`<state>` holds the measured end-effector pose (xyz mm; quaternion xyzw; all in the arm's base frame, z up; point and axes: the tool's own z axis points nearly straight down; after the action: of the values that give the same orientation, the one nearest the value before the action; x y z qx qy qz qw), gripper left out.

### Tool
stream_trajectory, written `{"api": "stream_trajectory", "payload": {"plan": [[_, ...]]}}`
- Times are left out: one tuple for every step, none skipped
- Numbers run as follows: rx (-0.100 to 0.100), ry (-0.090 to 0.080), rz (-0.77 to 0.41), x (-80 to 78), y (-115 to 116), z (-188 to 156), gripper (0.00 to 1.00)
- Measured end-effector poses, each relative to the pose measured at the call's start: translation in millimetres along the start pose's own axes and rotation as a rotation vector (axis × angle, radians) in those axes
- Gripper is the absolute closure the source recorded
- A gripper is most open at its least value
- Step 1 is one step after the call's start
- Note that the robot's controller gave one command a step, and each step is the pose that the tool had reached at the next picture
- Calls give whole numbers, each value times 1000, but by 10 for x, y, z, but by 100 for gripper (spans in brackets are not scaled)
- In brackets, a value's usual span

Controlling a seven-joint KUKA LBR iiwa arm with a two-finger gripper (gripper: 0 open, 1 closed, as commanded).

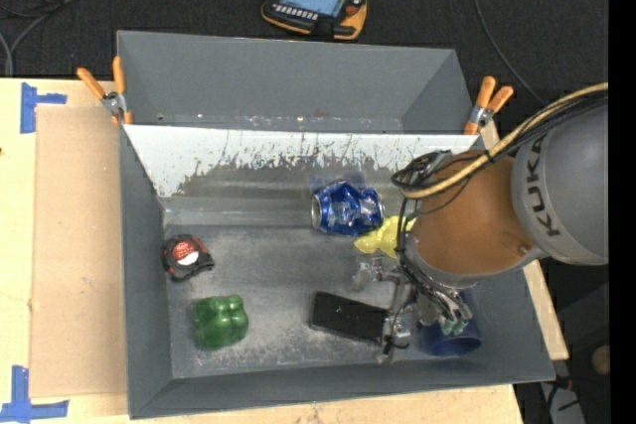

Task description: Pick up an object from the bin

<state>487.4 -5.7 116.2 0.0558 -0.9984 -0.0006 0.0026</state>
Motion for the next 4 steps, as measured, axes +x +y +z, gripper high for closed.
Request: {"api": "stream_trajectory", "payload": {"plan": [[0, 0, 0, 0, 0, 0, 0], [1, -19, 62, 78, 213, 445, 0], [1, -8, 41, 5, 66, 453, 100], [1, -8, 40, 4, 66, 453, 100]]}}
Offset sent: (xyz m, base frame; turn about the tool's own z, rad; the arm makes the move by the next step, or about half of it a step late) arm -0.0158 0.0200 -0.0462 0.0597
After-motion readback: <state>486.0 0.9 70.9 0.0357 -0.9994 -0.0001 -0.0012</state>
